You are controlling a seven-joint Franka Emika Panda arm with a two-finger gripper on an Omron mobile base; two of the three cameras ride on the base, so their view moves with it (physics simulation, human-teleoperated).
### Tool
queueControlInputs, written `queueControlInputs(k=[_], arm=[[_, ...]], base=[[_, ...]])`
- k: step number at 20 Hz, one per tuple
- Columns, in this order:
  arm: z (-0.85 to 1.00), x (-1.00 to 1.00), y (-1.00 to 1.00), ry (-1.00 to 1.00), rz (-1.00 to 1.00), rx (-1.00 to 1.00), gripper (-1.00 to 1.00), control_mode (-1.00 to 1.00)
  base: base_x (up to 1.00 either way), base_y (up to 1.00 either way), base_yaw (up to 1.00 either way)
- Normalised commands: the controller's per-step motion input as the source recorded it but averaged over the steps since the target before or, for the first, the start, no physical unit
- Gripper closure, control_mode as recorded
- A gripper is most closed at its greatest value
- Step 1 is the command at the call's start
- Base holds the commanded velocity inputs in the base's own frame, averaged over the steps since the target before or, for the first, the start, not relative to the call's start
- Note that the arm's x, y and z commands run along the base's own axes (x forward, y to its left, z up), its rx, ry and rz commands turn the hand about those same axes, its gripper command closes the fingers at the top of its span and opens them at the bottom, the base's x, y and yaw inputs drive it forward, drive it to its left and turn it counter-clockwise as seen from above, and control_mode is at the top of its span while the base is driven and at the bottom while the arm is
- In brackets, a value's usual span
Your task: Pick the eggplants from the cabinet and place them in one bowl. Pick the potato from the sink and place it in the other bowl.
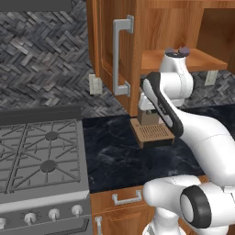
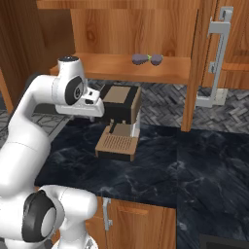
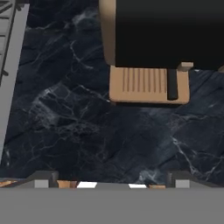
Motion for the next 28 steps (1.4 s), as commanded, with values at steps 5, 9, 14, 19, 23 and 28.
queueControlInputs(k=[5,9,14,19,23,28], arm=[[0.0,-0.25,-0.08,-0.09,0.0,0.01,-1.0,-1.0],[0.08,-0.47,-0.29,-0.17,0.0,0.02,-1.0,-1.0],[0.2,-0.4,-0.47,-0.09,0.0,0.01,-1.0,-1.0],[0.26,-0.21,-0.38,-0.07,0.0,0.0,-1.0,-1.0],[0.21,-0.2,-0.32,-0.07,0.0,0.0,-1.0,-1.0],[0.34,-0.19,-0.28,-0.09,-0.03,0.03,-1.0,-1.0]], base=[[0.0,0.0,0.0],[0.0,0.0,0.0],[0.0,0.0,0.0],[0.0,0.0,0.0],[0.0,0.0,0.0],[0.0,0.0,0.0]])
